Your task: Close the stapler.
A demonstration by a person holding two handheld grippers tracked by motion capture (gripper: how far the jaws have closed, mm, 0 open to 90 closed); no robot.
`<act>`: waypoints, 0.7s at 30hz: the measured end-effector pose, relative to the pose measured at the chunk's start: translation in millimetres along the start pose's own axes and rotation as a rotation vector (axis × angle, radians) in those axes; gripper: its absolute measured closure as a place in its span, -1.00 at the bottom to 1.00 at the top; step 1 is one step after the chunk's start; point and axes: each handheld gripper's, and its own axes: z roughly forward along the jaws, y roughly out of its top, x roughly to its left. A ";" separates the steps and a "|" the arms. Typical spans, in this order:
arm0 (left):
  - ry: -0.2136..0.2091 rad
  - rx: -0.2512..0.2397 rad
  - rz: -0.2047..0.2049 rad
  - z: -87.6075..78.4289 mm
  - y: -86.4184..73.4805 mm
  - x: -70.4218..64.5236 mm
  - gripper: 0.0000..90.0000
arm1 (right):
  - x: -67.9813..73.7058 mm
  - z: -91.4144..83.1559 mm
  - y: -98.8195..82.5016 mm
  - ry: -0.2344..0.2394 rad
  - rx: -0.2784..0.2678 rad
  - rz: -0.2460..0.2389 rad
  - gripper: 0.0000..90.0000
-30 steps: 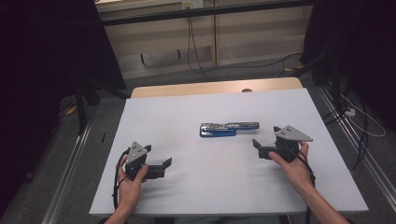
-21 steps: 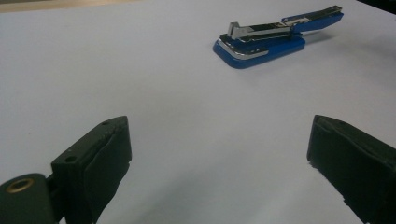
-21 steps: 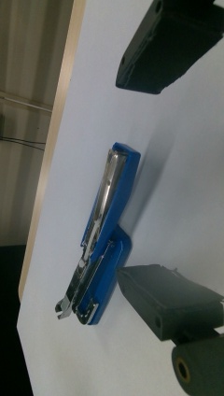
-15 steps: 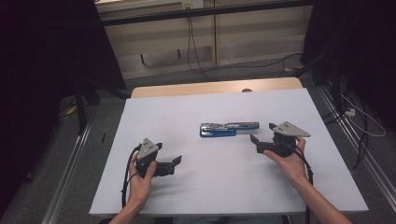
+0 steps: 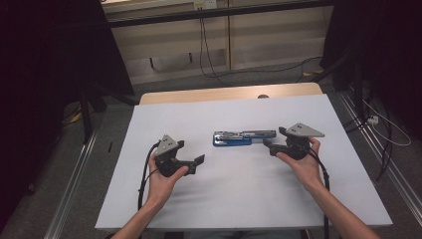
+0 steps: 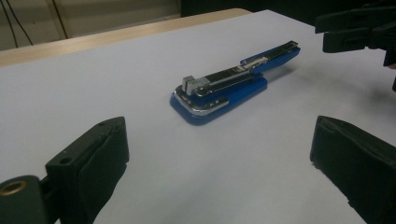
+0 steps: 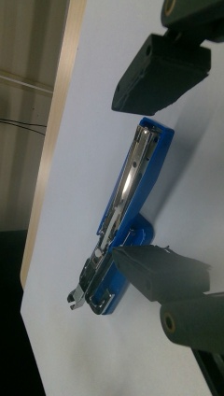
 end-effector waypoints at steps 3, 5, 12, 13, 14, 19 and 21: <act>0.012 -0.002 0.016 9.1 1.2 2.6 -0.88 | 0.7 2.7 -1.5 0.017 -0.006 0.016 -0.39; 0.014 -0.007 0.016 14.7 4.0 3.6 -0.88 | 2.3 2.6 -0.9 0.015 -0.008 -0.002 -0.37; 0.012 0.001 0.056 30.4 11.9 3.1 -0.88 | 0.9 2.0 -5.9 0.022 -0.007 0.005 -0.04; 0.007 -0.002 0.055 32.6 12.2 2.9 -0.88 | 0.1 1.7 -6.2 0.022 -0.010 0.010 0.03; -0.004 -0.005 0.038 34.7 12.3 3.0 -0.88 | -0.2 1.3 -6.3 0.023 -0.013 0.017 0.07; 0.001 -0.008 0.056 42.9 18.1 3.1 -0.88 | -0.6 1.4 -6.9 0.037 -0.004 0.020 0.32; 0.002 -0.018 0.053 45.9 21.4 5.4 -0.87 | -0.8 0.8 -7.0 0.035 -0.014 0.024 0.50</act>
